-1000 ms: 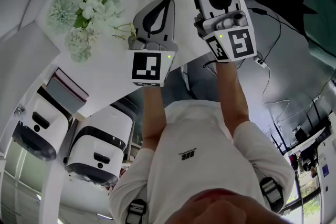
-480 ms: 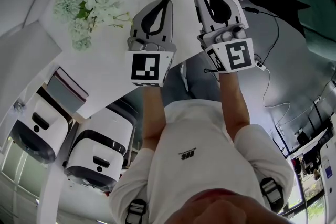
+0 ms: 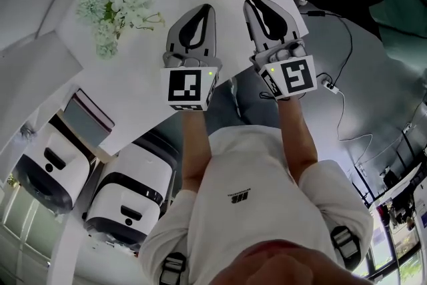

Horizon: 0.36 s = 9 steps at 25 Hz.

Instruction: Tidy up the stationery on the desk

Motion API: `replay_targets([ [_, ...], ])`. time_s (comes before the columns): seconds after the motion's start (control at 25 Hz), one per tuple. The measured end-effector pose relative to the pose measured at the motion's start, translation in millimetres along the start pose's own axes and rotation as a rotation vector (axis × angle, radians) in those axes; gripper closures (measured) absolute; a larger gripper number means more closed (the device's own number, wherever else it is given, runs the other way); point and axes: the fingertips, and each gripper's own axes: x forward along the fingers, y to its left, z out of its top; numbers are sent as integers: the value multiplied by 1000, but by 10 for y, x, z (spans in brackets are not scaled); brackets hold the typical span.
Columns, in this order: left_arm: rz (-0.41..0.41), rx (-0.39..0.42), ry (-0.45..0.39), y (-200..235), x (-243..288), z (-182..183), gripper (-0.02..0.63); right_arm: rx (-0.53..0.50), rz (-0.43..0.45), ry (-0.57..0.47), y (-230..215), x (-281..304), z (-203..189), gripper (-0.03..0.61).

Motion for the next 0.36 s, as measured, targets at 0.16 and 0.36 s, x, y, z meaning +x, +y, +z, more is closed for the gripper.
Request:
replay_targets([
  [0.16, -5, -2, -6, -48, -4, 46, 614, -4, -8, 4, -16, -54, 20, 549],
  [0.36, -9, -3, 2, -92, -16, 82, 614, -7, -11, 14, -14, -90, 54, 549],
])
